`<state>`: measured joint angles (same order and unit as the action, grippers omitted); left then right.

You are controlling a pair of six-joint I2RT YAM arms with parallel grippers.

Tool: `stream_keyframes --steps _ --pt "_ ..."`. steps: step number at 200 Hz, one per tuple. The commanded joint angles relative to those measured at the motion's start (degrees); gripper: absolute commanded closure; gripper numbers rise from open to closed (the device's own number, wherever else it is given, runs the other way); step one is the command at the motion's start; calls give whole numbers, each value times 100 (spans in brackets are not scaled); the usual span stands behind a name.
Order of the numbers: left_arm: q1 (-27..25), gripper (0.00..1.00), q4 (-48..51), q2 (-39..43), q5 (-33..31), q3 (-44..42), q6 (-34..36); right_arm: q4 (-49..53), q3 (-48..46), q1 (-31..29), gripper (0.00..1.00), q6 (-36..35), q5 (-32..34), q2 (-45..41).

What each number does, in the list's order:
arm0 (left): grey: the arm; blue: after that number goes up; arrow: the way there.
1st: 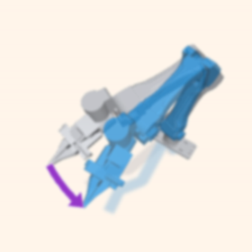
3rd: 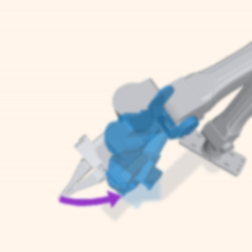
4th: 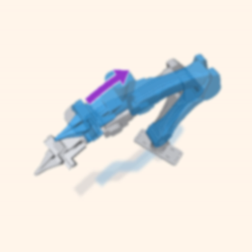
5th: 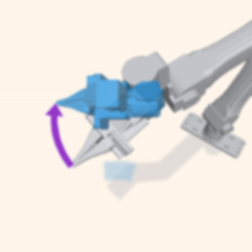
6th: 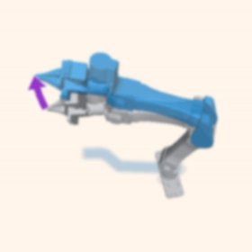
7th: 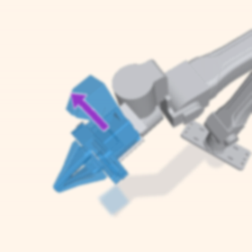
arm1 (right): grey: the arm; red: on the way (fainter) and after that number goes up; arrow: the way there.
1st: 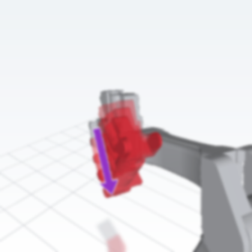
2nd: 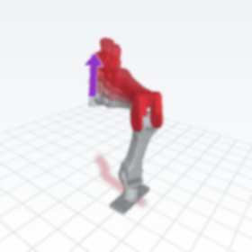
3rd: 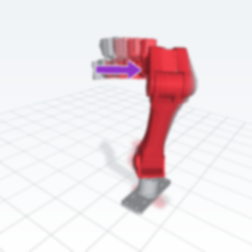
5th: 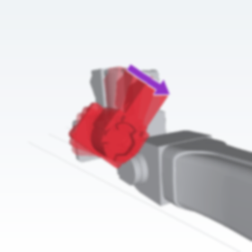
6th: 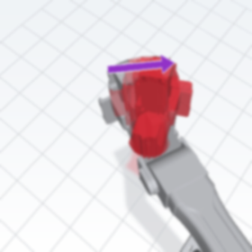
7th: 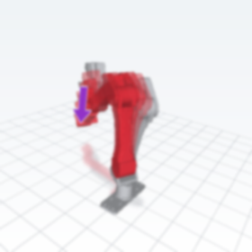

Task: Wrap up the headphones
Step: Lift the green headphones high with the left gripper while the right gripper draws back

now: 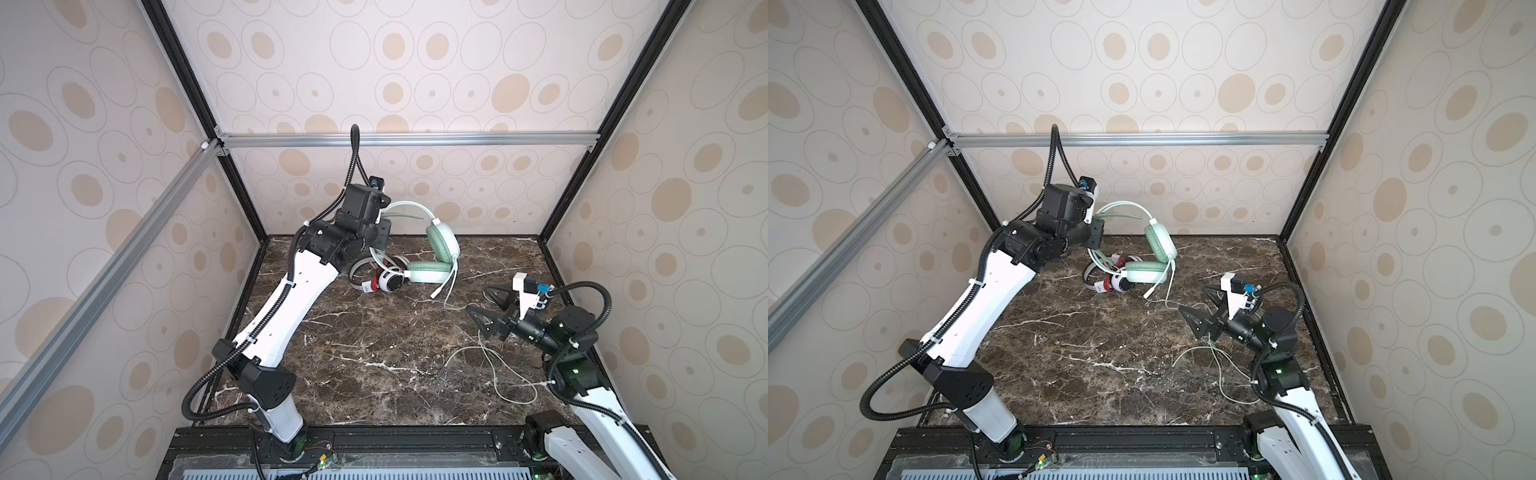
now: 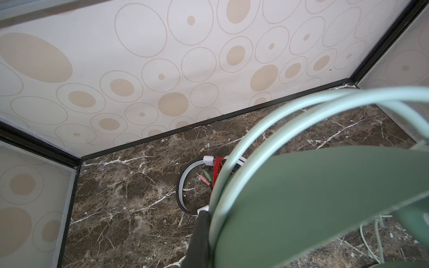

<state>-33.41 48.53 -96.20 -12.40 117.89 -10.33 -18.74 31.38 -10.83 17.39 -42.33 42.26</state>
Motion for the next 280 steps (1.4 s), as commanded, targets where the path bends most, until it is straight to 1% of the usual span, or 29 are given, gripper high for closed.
stream_keyframes --steps 1,24,60,89,112,135,165,201,216,240,271,274,280 --pt "-4 100 -290 351 298 188 -50 -986 -51 -28 2 223 -463 639" --pt "28 100 -259 383 355 267 -76 -1519 -22 -83 2 295 -766 1169" --pt "92 100 -263 392 509 350 -147 -1560 -47 -199 1 7 -912 1668" --pt "134 100 -216 374 577 508 -182 -2032 -206 -277 1 56 -1019 2160" --pt "184 100 -222 392 653 575 -212 -2170 -211 -346 1 37 -1093 2531" --pt "238 100 -270 442 663 554 -234 -2236 -192 -440 4 -17 -1090 2834" --pt "372 100 -415 577 676 367 -304 -2401 -259 -486 9 -30 -990 3196" --pt "677 100 -841 1020 682 -293 -471 -2613 -359 -492 15 2 -885 3547" --pt "827 100 -962 1179 835 -496 -515 -2614 -352 -490 16 -12 -874 3660" --pt "992 100 -1003 1317 860 -672 -518 -2588 -346 -490 16 -72 -797 3741" --pt "1176 100 -1080 1471 957 -810 -536 -2207 -211 -490 18 -338 -678 3881" --pt "1185 100 -1078 1484 959 -811 -539 -2209 -211 -615 18 -353 -666 3902" --pt "1205 100 -1080 1505 974 -819 -542 -2227 -203 -657 18 -362 -642 3948"
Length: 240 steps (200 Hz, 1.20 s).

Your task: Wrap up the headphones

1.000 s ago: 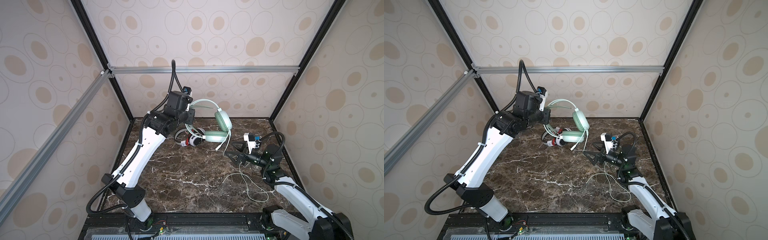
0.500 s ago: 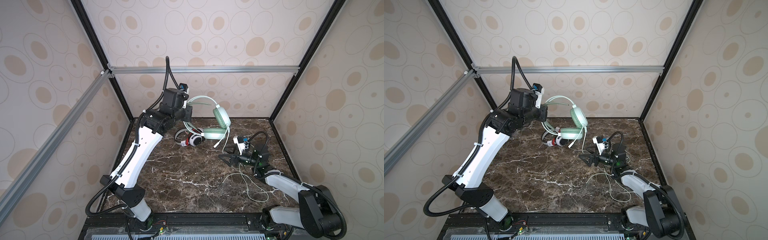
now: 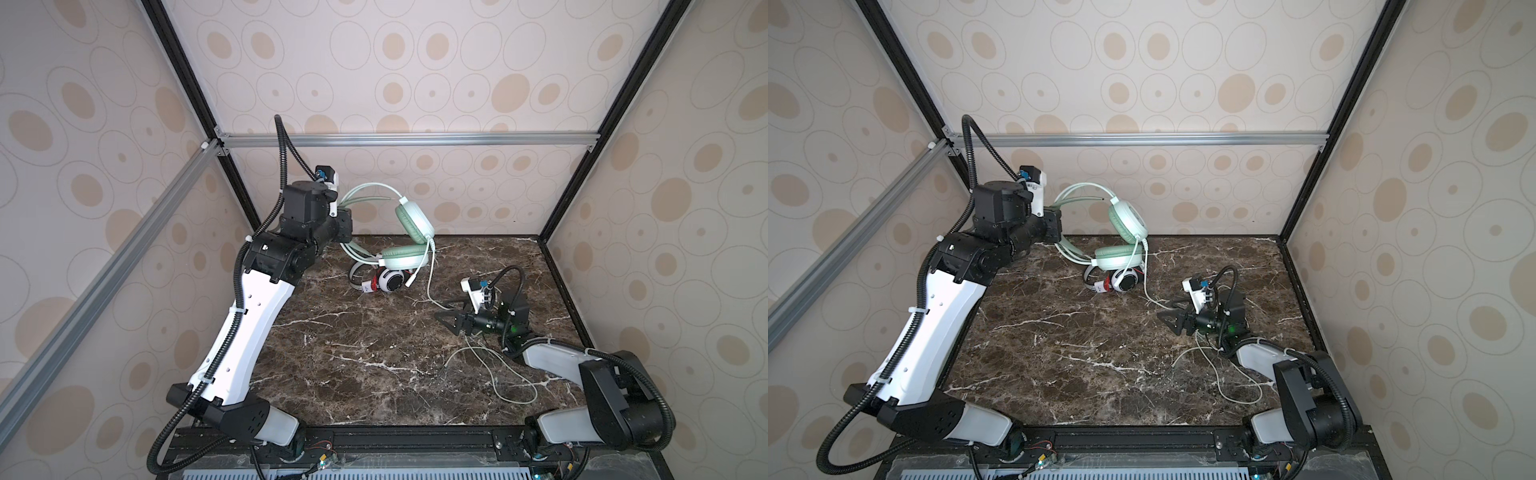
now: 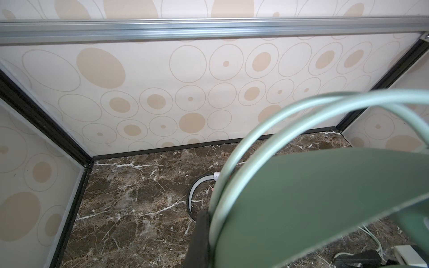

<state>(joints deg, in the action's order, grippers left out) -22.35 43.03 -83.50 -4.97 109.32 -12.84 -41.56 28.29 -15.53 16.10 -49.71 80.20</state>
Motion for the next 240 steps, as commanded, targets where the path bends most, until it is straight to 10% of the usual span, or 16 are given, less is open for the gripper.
stream_keyframes --steps 1,63,136,240 --pt "103 100 -531 237 232 38 -290 58 106 -187 19 -232 104 162" --pt "275 100 -543 268 335 98 -333 -364 126 -240 31 -174 130 771" --pt "424 100 -890 370 383 -370 -535 1110 2 -543 95 -824 1572 -423" --pt "418 100 -1875 670 346 -2153 -507 5361 1580 -3780 100 -2576 5009 -2420"
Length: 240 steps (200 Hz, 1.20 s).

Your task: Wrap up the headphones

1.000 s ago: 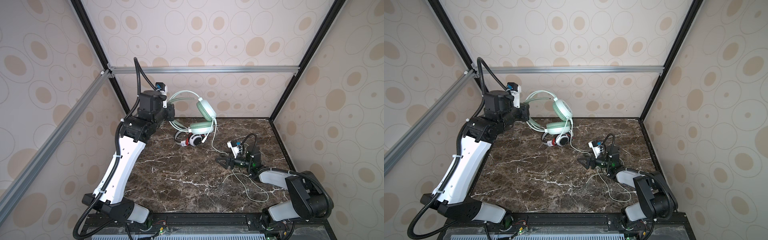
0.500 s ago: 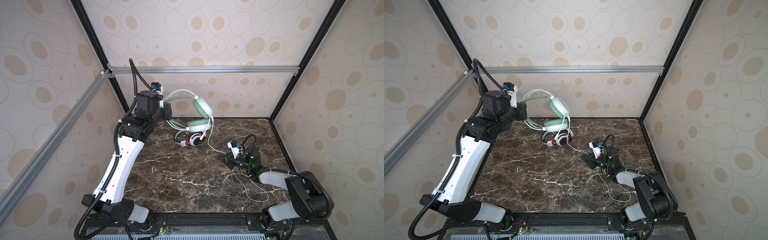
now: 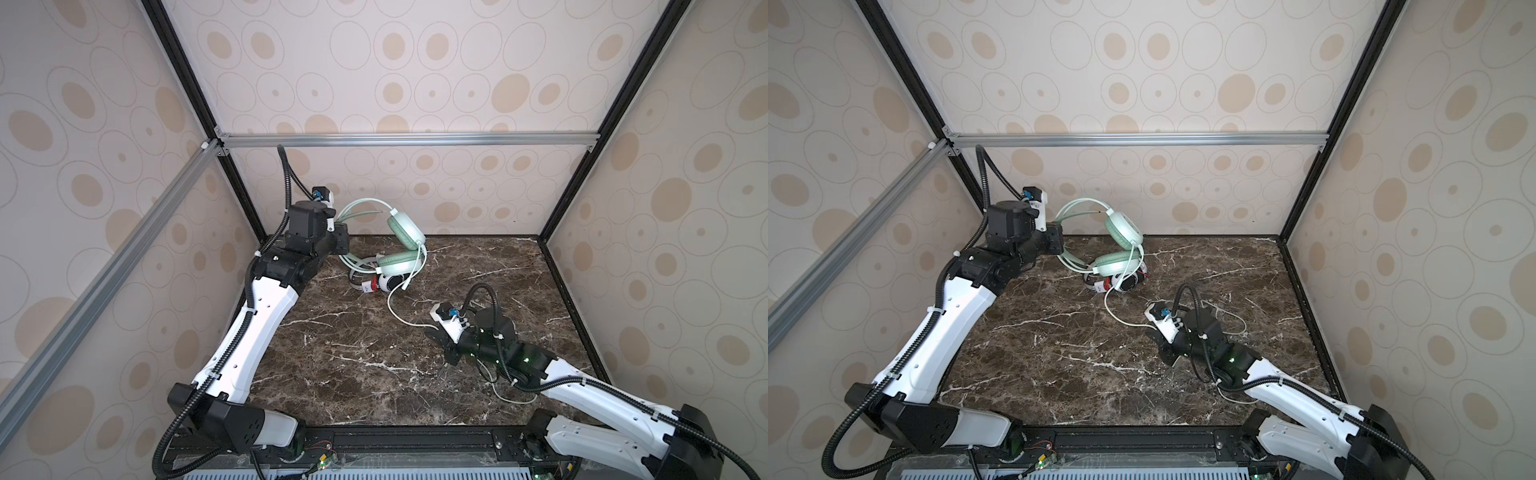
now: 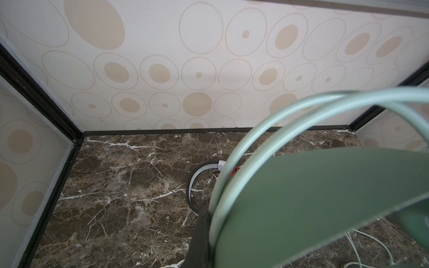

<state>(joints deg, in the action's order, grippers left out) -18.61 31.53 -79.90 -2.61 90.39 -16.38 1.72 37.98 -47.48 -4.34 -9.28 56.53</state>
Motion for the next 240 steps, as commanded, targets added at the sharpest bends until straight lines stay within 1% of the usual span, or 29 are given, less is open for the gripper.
stream_keyframes --steps 1,26,43,67,108,136,169,191,216,240 --pt "43 100 -739 322 111 -286 -145 1063 644 -608 100 -541 982 -45" --pt "41 100 -1096 524 221 -870 14 1610 1396 -1027 100 -778 1402 164" --pt "-25 100 -1324 682 364 -1247 191 2048 2010 -1070 100 -891 1591 388" --pt "-107 100 -1386 847 422 -1631 435 2711 2924 -1082 100 -1126 2017 697" --pt "-221 100 -1360 1017 579 -2001 729 3413 4105 -1083 100 -1447 2461 1143" --pt "-382 100 -1335 1064 687 -2182 902 3695 4601 -1082 100 -1523 2658 1466" --pt "-736 100 -1441 1235 818 -2429 1256 3830 4980 -1017 100 -1486 3192 1783" --pt "-996 100 -1464 1350 916 -2608 1522 3987 5310 -748 100 -1335 3086 1955" --pt "-1320 100 -1602 1508 1191 -2826 1708 4132 5650 -444 100 -1240 3004 2169" --pt "-1392 100 -1688 1608 1373 -2917 1696 4190 5808 16 100 -1013 2679 2283"
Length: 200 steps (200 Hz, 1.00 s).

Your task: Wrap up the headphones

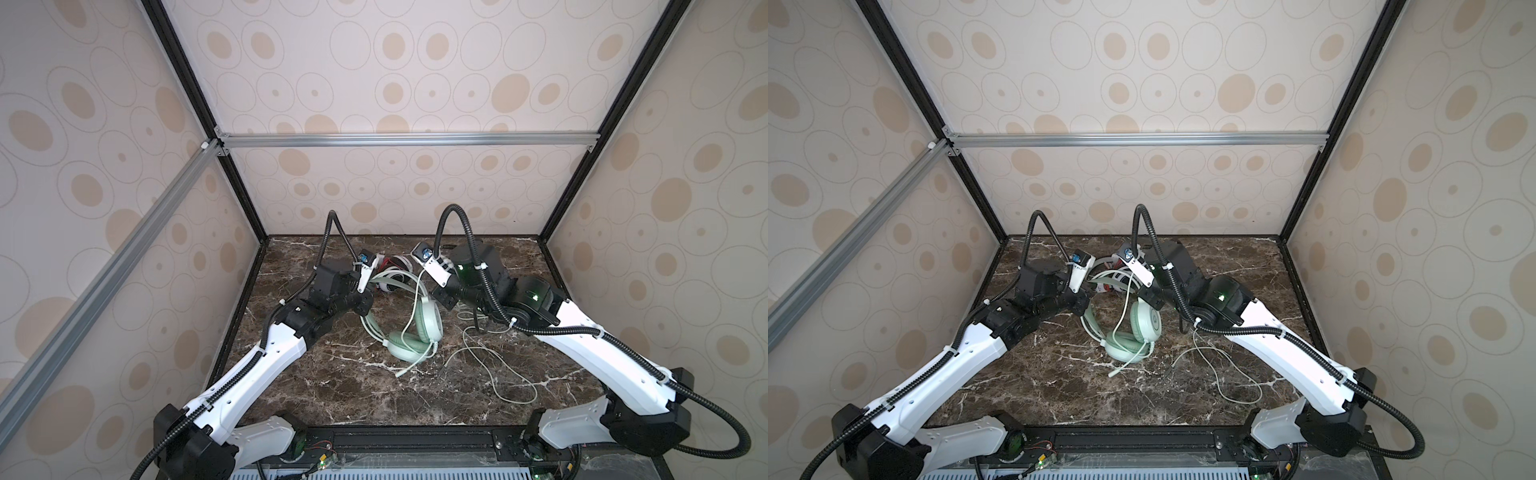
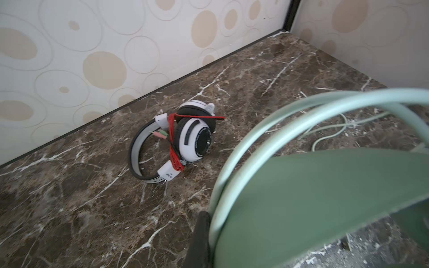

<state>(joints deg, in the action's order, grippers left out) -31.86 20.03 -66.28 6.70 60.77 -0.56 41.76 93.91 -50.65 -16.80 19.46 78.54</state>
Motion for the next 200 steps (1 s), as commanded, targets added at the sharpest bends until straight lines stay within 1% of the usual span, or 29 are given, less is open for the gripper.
stream_keyframes --steps 1,19,42,61,82,110,135,146,176,200 --pt "-71 100 -537 251 453 42 111 185 211 361 100 249 -223 86" --pt "-77 100 -612 306 656 14 17 209 234 733 99 418 -604 149" --pt "-77 100 -735 369 944 -41 -129 258 214 1052 98 600 -795 270" --pt "-78 100 -849 452 1152 -96 -234 204 55 1399 96 849 -1241 259" --pt "-78 100 -969 549 1439 -120 -334 76 -167 1551 92 907 -1481 201" --pt "-76 100 -1062 599 1633 -76 -448 -259 -537 1778 82 1097 -2049 38" --pt "-81 100 -1193 632 1760 -1 -643 -863 -1110 2018 72 1240 -2751 -318" --pt "-77 100 -1264 643 1814 43 -744 -1105 -1326 2094 68 1279 -2951 -430" --pt "-76 100 -1510 668 1973 168 -1105 -1673 -1859 2231 61 1413 -3479 -621" --pt "-75 100 -1716 694 1993 289 -1418 -2275 -2330 2356 54 1662 -3856 -749"
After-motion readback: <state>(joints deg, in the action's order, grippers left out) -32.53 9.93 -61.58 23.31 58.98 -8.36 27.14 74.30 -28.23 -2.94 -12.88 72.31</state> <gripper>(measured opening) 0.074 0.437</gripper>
